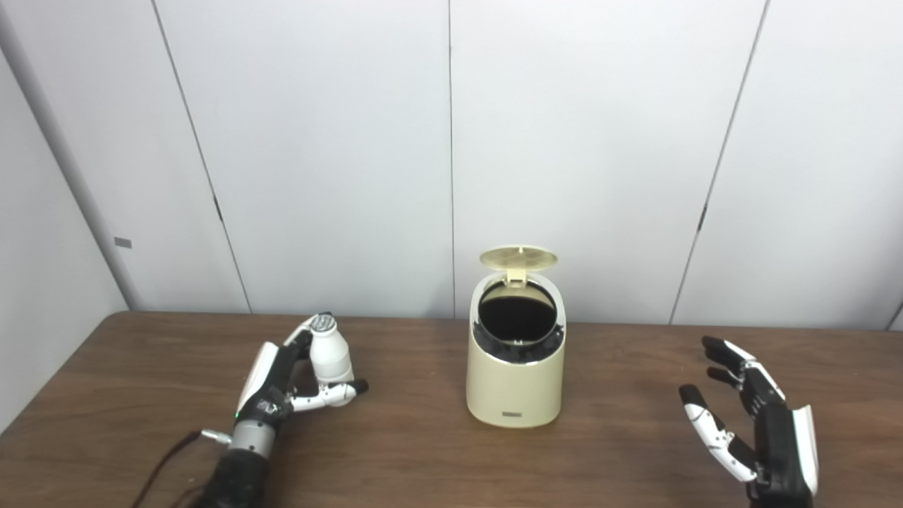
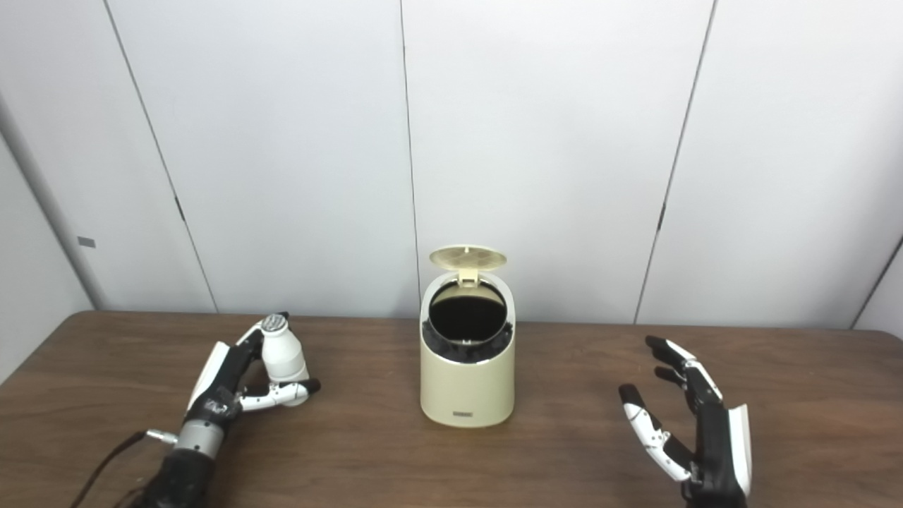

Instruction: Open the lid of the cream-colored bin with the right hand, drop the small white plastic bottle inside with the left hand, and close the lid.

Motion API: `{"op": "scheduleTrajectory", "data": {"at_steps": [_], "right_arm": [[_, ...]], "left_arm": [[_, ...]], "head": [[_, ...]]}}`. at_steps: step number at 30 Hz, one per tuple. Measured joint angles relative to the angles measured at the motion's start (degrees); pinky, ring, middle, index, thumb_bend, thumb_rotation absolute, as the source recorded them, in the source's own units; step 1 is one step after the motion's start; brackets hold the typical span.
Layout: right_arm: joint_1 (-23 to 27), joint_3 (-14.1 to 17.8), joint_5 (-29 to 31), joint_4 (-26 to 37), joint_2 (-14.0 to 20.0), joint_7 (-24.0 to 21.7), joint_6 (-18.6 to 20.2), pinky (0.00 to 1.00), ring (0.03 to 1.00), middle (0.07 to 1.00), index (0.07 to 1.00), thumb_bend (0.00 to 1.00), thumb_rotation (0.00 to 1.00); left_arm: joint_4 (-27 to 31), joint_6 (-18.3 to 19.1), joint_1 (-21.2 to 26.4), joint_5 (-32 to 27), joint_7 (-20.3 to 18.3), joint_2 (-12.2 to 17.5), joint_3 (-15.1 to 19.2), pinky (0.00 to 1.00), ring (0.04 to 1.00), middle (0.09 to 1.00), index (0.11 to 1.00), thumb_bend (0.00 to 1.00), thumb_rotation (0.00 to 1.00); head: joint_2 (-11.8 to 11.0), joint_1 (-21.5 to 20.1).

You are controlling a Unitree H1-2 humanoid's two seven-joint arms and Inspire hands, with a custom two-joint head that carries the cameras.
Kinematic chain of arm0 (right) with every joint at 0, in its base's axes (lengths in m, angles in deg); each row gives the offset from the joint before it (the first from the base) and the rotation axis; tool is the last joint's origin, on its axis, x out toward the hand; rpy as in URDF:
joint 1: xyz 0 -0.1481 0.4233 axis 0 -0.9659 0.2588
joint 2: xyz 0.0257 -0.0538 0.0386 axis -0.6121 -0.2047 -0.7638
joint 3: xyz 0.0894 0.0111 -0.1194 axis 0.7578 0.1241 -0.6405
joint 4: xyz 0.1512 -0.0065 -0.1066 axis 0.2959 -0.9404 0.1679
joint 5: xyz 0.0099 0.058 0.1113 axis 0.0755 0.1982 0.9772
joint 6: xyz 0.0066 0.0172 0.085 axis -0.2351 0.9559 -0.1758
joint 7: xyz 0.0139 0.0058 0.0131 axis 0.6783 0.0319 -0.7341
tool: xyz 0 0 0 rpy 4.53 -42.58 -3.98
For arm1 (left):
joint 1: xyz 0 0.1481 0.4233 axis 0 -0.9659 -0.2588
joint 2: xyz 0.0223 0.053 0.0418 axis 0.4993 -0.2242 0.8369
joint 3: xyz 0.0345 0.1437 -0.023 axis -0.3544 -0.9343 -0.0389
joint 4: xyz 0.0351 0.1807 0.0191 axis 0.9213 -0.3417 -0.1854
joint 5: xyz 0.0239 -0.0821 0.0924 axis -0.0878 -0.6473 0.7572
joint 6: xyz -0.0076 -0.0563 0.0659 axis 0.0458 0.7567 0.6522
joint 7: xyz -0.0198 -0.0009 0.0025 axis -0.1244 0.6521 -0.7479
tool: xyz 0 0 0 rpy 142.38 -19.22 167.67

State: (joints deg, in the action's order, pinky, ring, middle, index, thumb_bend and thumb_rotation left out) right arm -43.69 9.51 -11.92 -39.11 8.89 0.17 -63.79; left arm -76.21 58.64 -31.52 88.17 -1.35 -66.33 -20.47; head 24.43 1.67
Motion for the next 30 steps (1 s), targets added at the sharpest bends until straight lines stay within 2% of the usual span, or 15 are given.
{"op": "scheduleTrajectory", "data": {"at_steps": [2,3,7,24,30], "right_arm": [[-0.08,-0.01,-0.01,0.01,-0.07,-0.06,-0.01,0.71,0.783,0.785,0.743,0.22,0.41],[-0.09,0.0,-0.01,0.05,-0.1,-0.06,-0.01,0.71,0.784,0.785,0.744,0.22,0.41],[-0.13,0.02,0.02,0.15,-0.1,-0.22,-0.01,0.71,0.787,0.786,0.741,0.22,0.4],[-0.18,0.21,0.05,0.18,-0.16,-0.9,-0.09,0.71,0.785,0.784,0.74,0.22,0.39],[-0.17,0.3,0.01,0.13,-0.16,-0.89,-0.08,0.71,0.784,0.784,0.74,0.22,0.42]], "left_arm": [[-0.94,0.0,1.14,1.2,5.6,-1.25,0.93,0.31,0.421,0.463,0.511,0.51,0.0],[-0.93,-0.03,1.49,1.8,6.99,-1.37,0.9,0.3,0.413,0.457,0.512,0.5,0.0],[-0.94,-0.7,2.02,2.79,8.96,-1.09,0.33,0.28,0.398,0.448,0.517,0.5,0.0],[-0.58,-4.09,0.61,2.77,9.39,-0.49,-0.03,0.3,0.405,0.452,0.519,0.5,0.0],[6.76,-4.81,-1.71,3.05,8.92,-0.35,-0.75,0.32,0.41,0.481,0.512,0.5,0.0]], "head": [[0.18,0.09],[0.18,0.09],[0.18,0.26],[0.35,0.18],[0.0,0.18]]}}
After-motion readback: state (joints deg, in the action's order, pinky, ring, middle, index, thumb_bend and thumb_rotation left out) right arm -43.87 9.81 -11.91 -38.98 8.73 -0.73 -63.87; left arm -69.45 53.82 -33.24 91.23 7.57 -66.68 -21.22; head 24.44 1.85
